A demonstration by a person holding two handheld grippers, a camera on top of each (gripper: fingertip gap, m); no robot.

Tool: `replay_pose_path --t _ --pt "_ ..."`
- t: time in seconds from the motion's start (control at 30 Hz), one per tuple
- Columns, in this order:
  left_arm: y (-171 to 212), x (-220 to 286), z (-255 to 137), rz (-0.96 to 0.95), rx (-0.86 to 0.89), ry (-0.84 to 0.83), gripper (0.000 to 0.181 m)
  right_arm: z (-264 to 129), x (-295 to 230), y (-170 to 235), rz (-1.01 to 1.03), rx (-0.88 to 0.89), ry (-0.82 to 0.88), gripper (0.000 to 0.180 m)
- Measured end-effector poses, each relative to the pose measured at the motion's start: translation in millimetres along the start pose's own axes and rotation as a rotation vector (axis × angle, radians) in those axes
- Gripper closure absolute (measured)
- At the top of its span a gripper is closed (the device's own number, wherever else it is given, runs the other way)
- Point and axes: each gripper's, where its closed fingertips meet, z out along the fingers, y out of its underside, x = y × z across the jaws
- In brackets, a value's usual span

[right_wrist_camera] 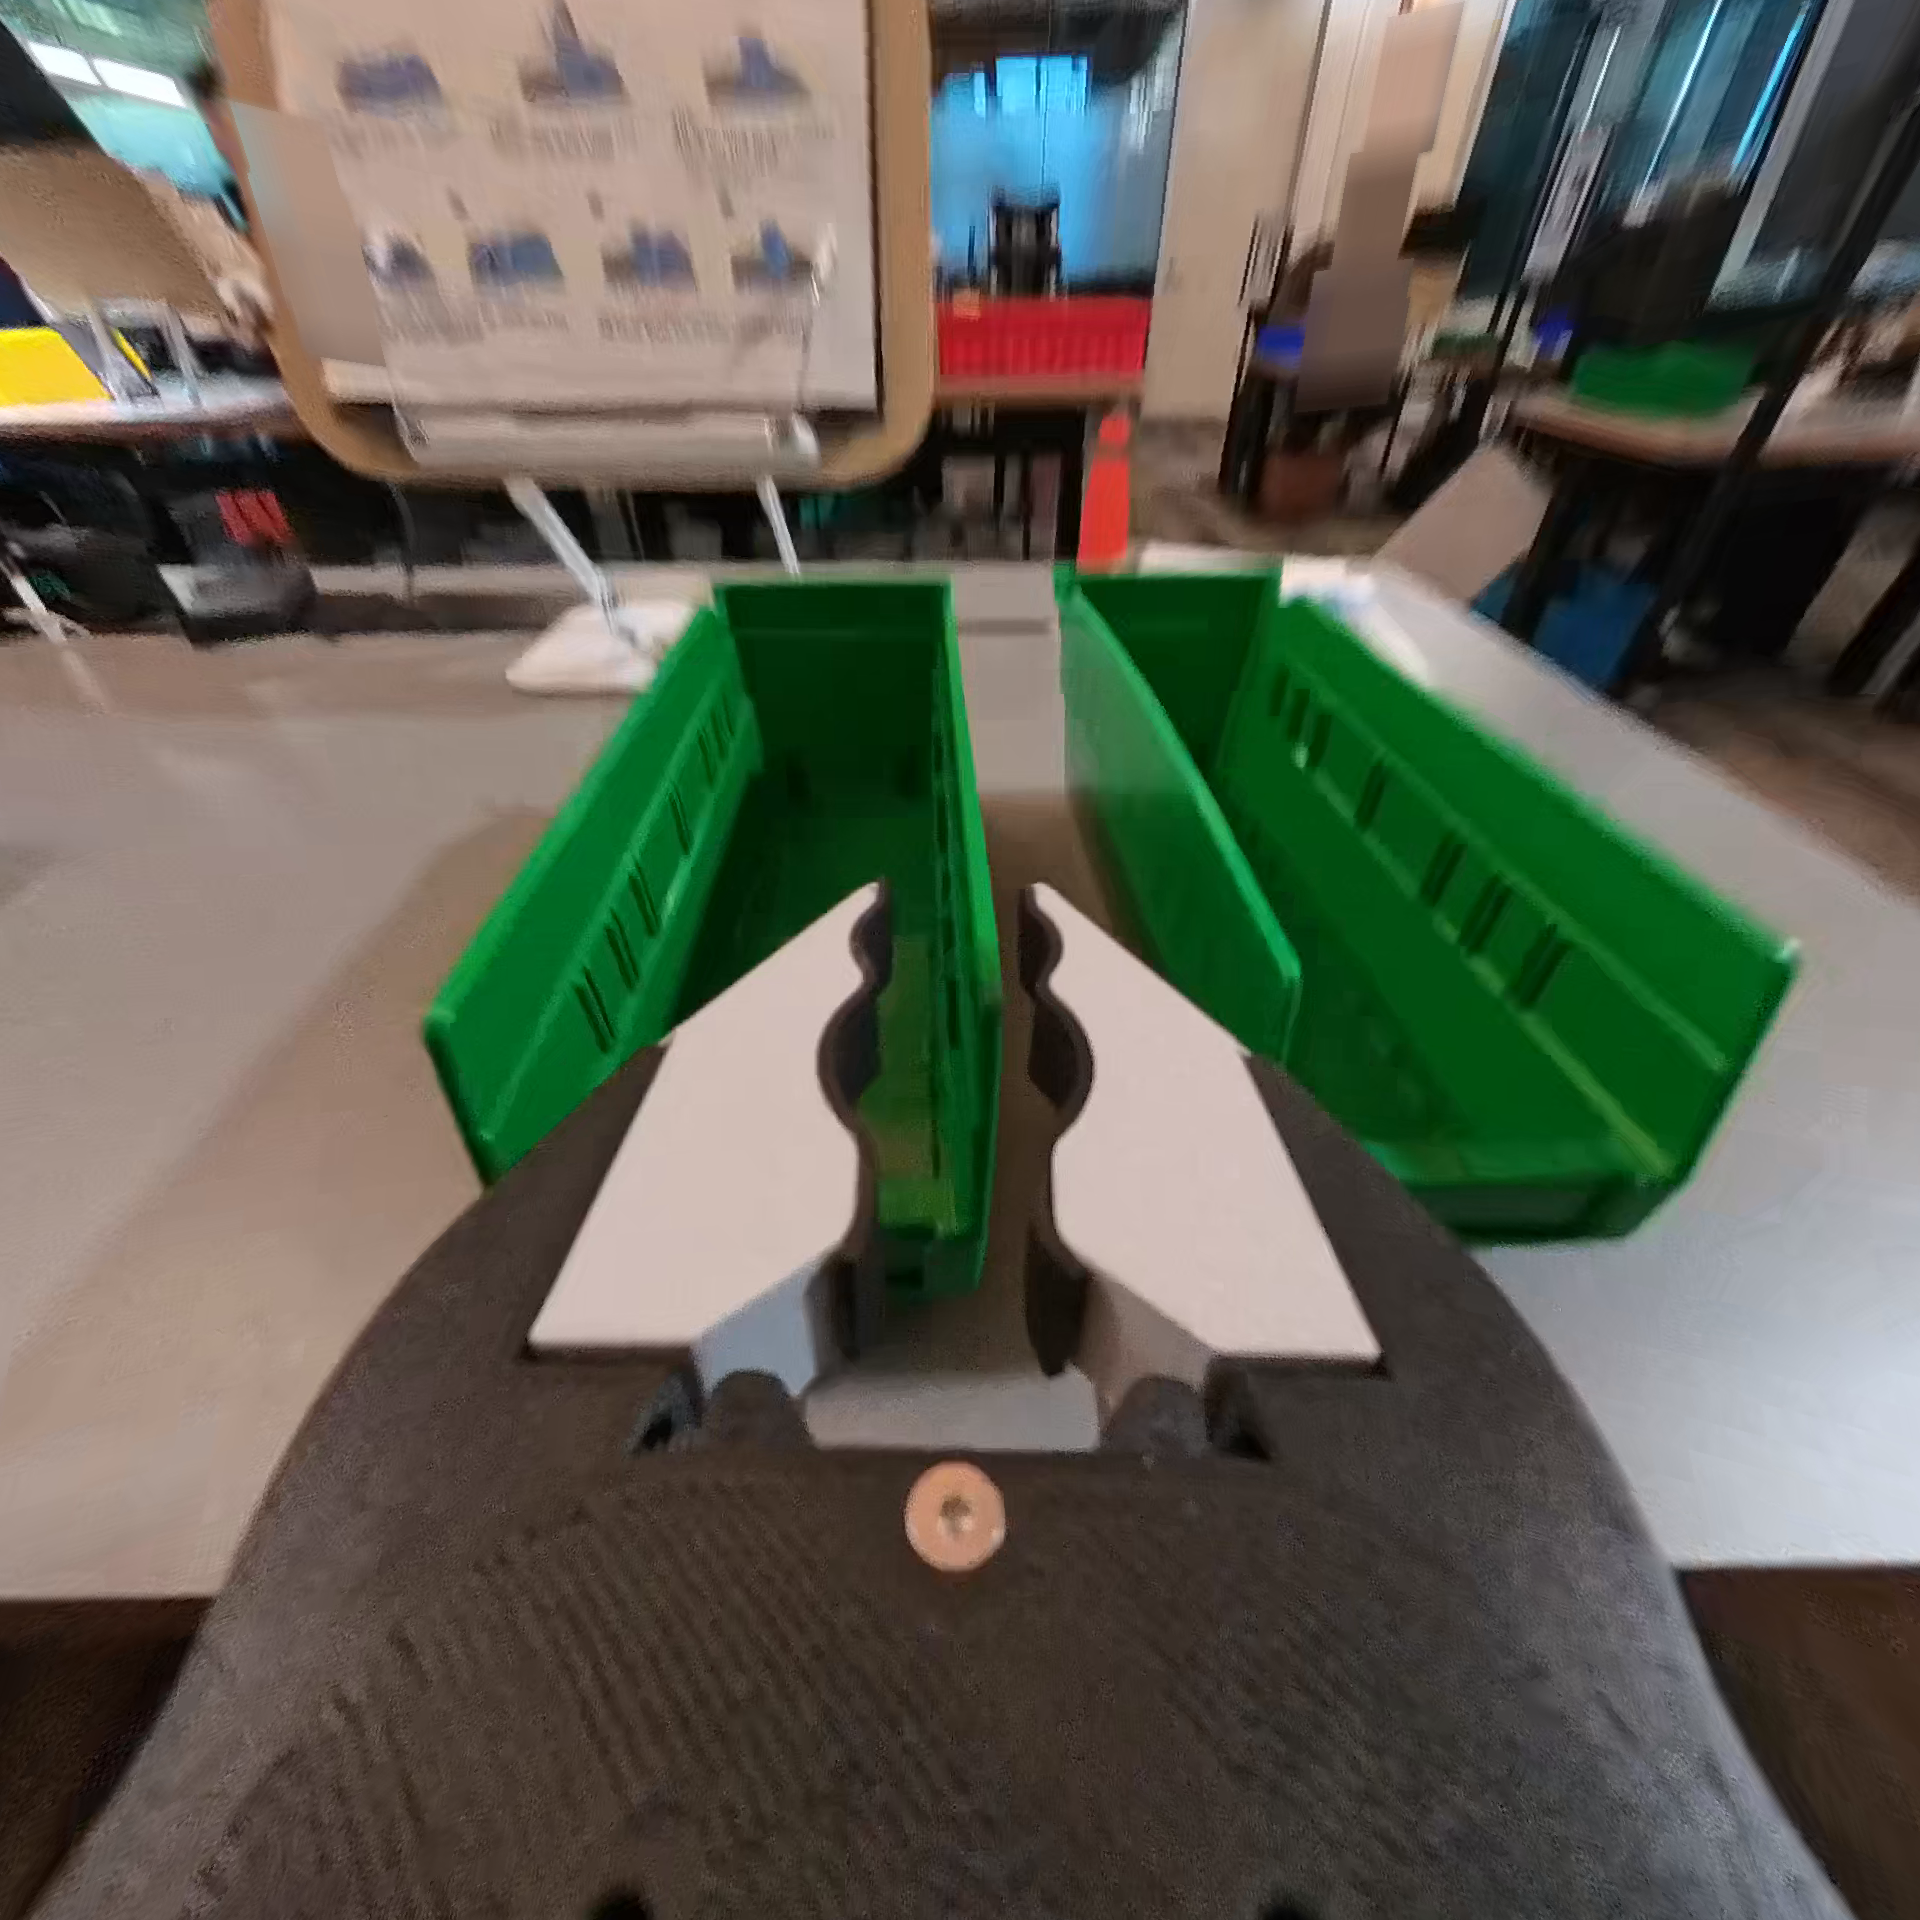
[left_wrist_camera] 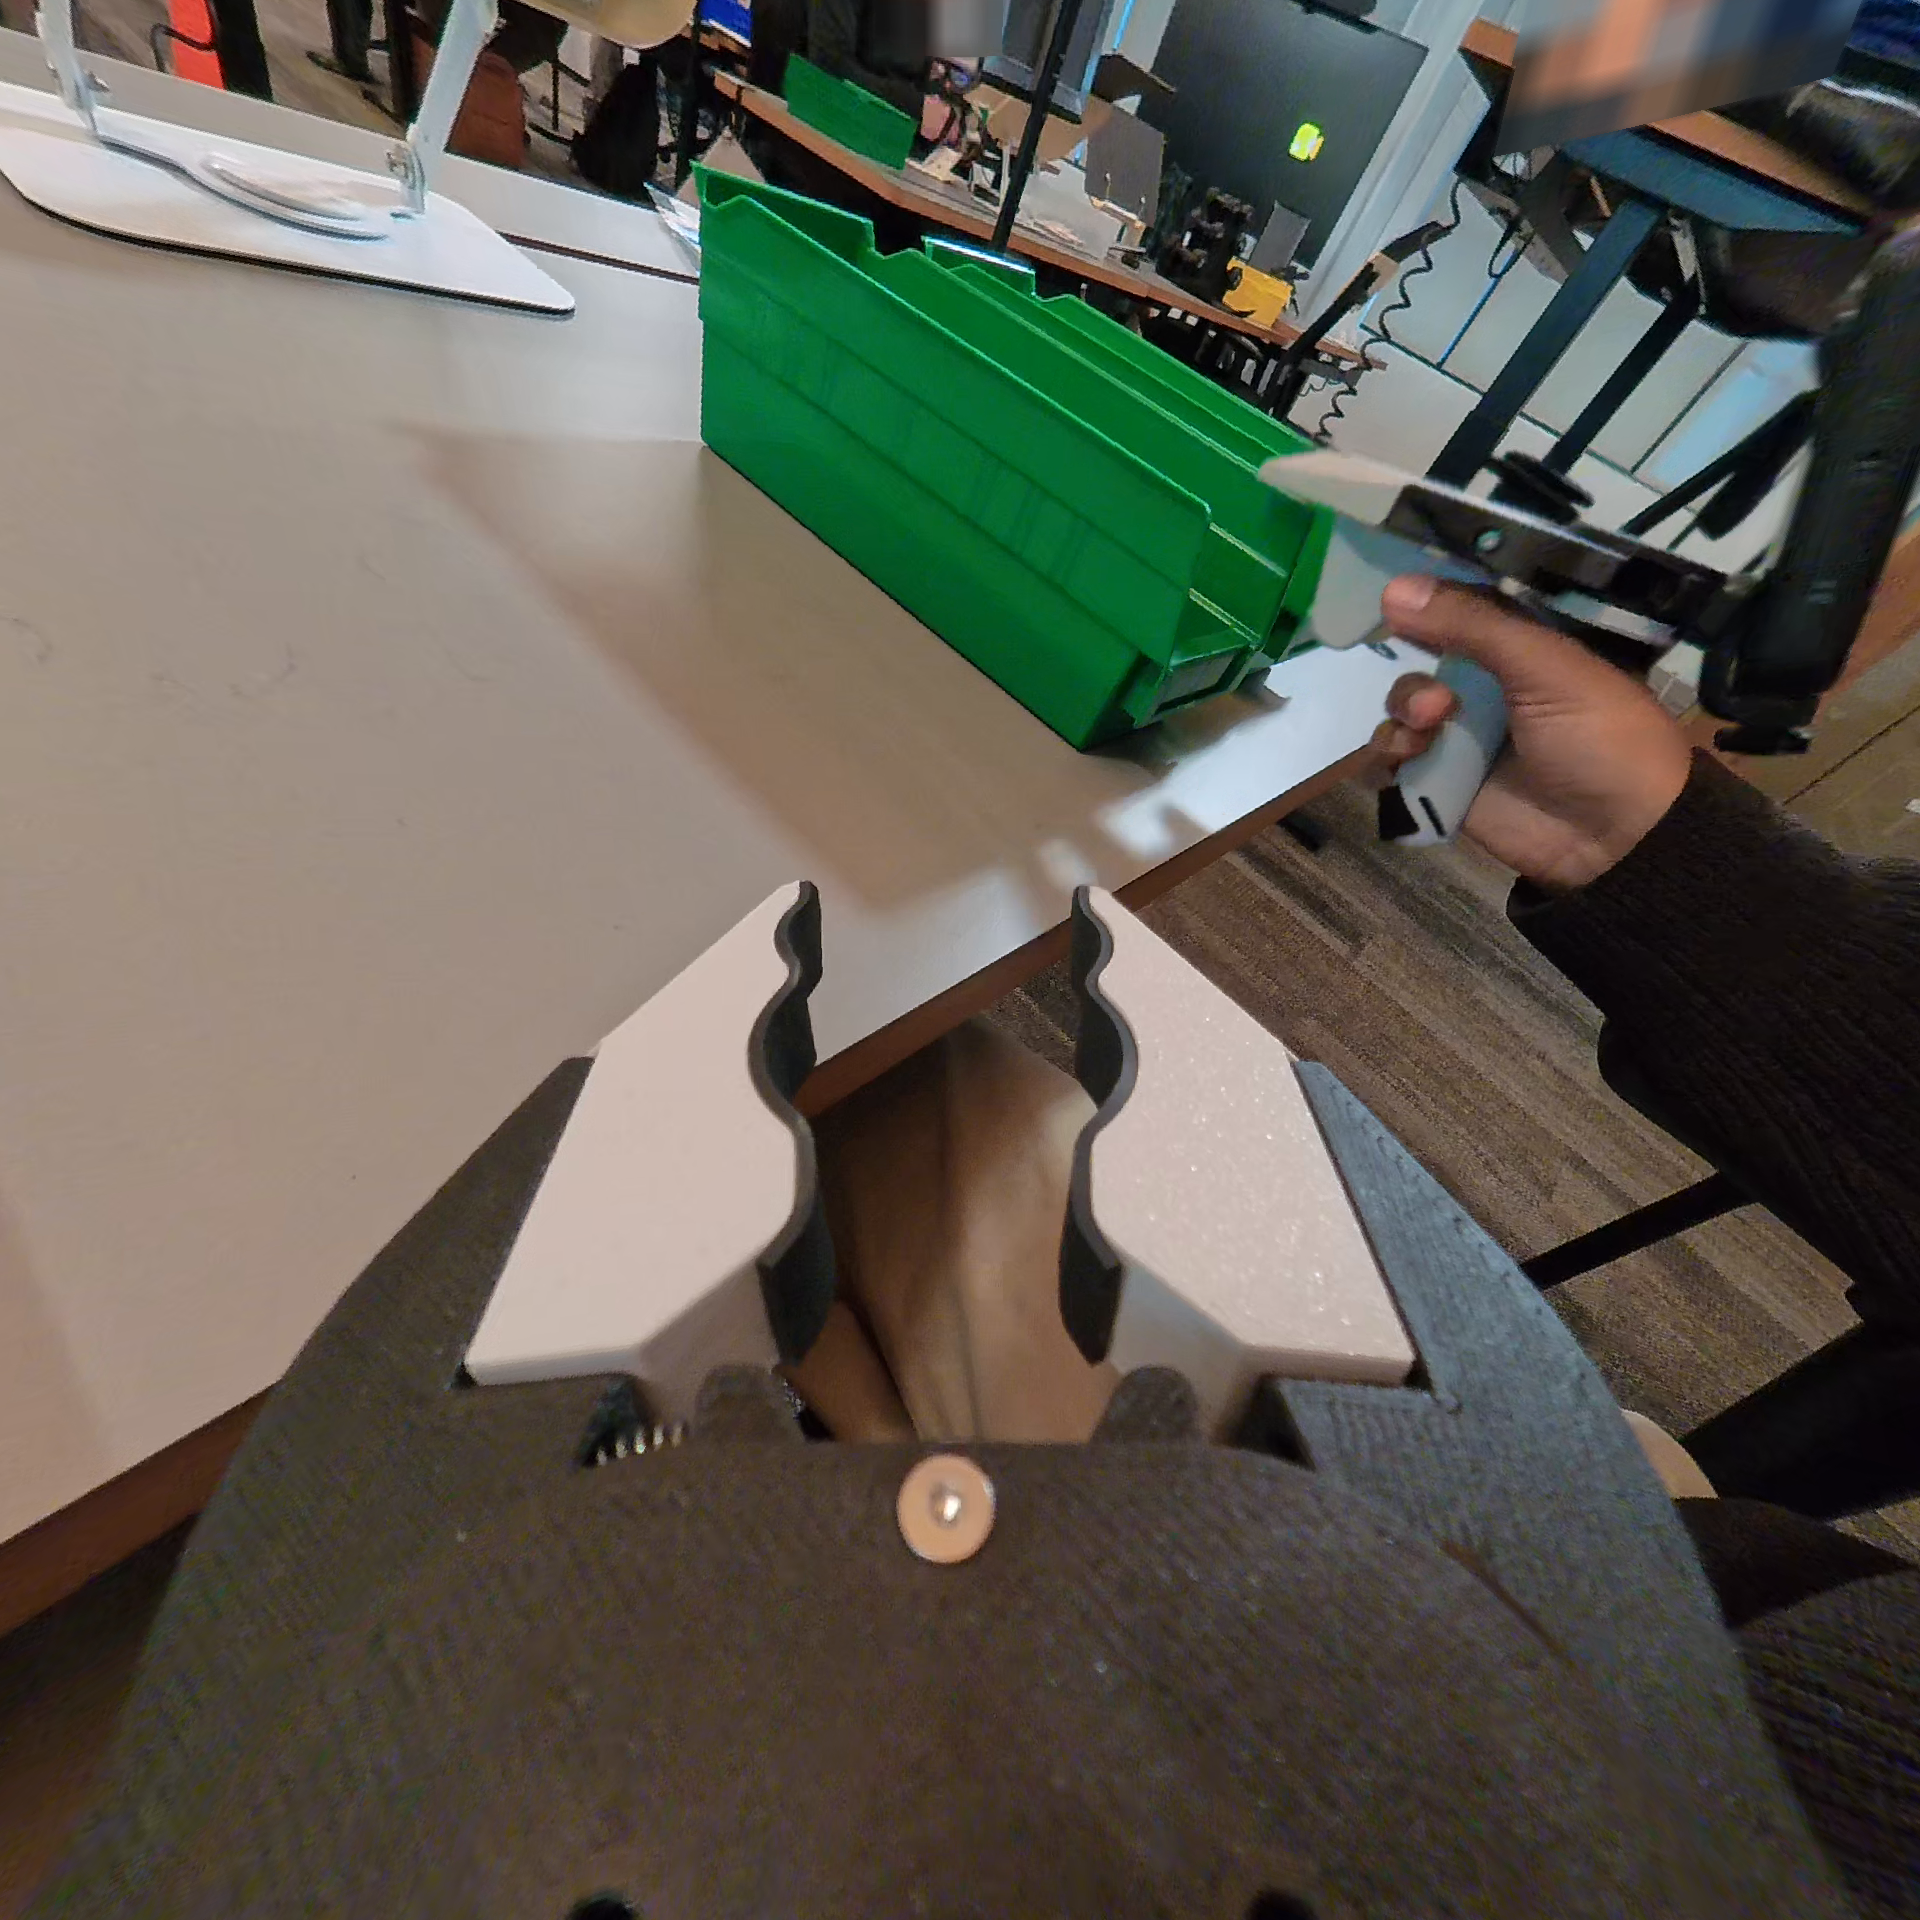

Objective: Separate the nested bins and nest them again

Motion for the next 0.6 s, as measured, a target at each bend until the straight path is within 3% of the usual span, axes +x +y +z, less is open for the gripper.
replay_pose_path --t 0.1,0.2,0.4,0.6 --pt "0 -1 0 0.004 -0.001 -0.002 0.136 -20 -23 -39 -0.092 0.208 -0.025 0.157" --pt "-6 -8 -2 0.033 0.013 -0.024 0.135 -37 -65 -51 -0.141 0.284 -0.125 0.161" --pt "-94 -53 -55 0.159 0.280 -0.177 0.137 -45 -149 -16 -0.139 0.161 -0.399 0.161" --pt "-166 -143 -145 0.209 0.365 -0.567 0.132 -36 -156 3 -0.161 0.088 -0.443 0.164"
